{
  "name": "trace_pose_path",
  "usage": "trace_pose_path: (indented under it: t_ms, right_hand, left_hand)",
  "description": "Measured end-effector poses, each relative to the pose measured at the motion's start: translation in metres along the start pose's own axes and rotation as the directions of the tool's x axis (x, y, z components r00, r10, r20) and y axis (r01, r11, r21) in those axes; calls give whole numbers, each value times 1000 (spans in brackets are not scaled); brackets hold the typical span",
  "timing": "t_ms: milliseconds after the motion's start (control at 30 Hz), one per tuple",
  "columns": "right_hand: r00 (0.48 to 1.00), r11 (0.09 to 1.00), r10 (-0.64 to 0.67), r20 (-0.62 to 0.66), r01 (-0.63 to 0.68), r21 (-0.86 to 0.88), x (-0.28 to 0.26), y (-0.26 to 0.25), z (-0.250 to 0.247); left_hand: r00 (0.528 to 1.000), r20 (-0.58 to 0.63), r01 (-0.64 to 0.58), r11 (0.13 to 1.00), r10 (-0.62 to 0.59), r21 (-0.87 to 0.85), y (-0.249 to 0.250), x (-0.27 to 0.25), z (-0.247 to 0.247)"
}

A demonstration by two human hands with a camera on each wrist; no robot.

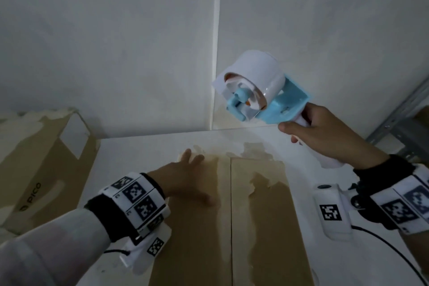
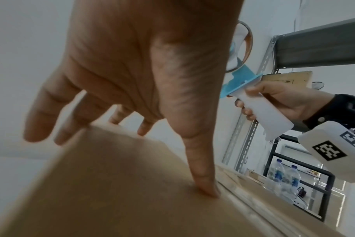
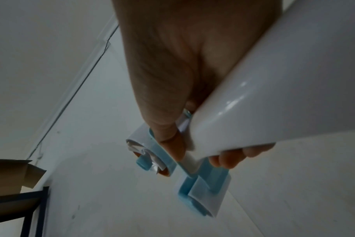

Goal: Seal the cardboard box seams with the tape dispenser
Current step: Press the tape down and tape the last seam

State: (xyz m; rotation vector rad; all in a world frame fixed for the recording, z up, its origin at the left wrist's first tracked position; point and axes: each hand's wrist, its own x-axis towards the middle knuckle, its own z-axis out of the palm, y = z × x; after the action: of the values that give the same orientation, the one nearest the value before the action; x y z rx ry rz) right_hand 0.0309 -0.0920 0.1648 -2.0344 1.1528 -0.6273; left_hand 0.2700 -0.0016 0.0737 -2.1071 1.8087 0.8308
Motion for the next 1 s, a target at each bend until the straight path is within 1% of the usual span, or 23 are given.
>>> trace_pose_path:
  t_ms: [67, 100, 133, 167, 233, 267, 300, 333, 367, 400, 433, 467, 500, 533, 600, 667, 733, 767, 800, 1000]
  right_hand:
    - [999, 1000, -10, 39, 11, -14, 7, -3, 0]
    - [998, 1000, -18, 60, 19, -20, 11, -5, 1]
    - [997, 1000, -25, 78, 26, -17, 14, -7, 1]
    - [995, 999, -32, 93, 32, -5, 16, -9, 1]
    - [992, 999, -41, 117, 37, 34, 20, -12, 2]
    - [991, 998, -43, 127, 36, 58, 20, -12, 2]
    - [989, 995, -48, 141, 35, 92, 21, -12, 3]
    - [986, 991, -61, 154, 41, 125, 21, -12, 5]
    - [983, 986, -81, 167, 54, 159, 22, -11, 7]
    - [979, 980, -101, 180, 66, 187, 22, -8, 8]
    - [976, 972, -121, 183, 79, 221, 23, -7, 11]
    - [971, 962, -146, 187, 95, 258, 23, -7, 12]
    - [967, 951, -163, 196, 101, 293, 23, -6, 14]
    - [963, 940, -181, 201, 110, 322, 23, -6, 15]
    - [957, 928, -201, 207, 119, 354, 24, -3, 17]
    - [960, 917, -201, 195, 114, 383, 23, -1, 19]
    - [965, 912, -198, 173, 117, 393, 22, 2, 21]
    - [967, 910, -201, 157, 125, 395, 21, 3, 21]
    - [968, 906, -204, 143, 132, 402, 20, 4, 22]
    - [966, 882, -231, 118, 157, 445, 15, 4, 21]
  left_hand:
    - [998, -5, -55, 998, 55, 21, -10, -4, -9]
    - [995, -48, -84, 996, 84, 1, -17, -5, -16]
    - [984, -139, -119, 992, 114, -33, -24, -6, -22]
    - [953, -272, -160, 984, 134, -74, -31, -6, -29]
    - [838, -533, -249, 950, 114, -188, -41, -3, -42]
    - [792, -605, -296, 917, 80, -267, -43, -2, -48]
    - [776, -629, -338, 871, 43, -357, -43, -1, -54]
    - [790, -613, -371, 809, 16, -457, -40, -2, -58]
    - [828, -561, -387, 734, 10, -558, -36, -3, -62]
    - [879, -477, -372, 663, 26, -650, -30, -5, -65]
    - [923, -380, -335, 612, 60, -716, -25, -6, -67]
    - [952, -289, -292, 577, 99, -763, -20, -6, -67]
    - [967, -219, -256, 539, 133, -803, -16, -7, -67]
    - [972, -172, -231, 489, 163, -841, -14, -7, -66]
    - [964, -140, -216, 361, 227, -907, -11, -8, -64]
    - [950, -155, -223, 242, 272, -944, -10, -9, -64]
    - [939, -176, -231, 164, 295, -959, -10, -9, -66]
    - [935, -184, -238, 155, 302, -959, -10, -9, -67]
    - [934, -189, -247, 166, 303, -955, -10, -9, -68]
    - [947, -182, -252, 264, 263, -931, -6, -10, -67]
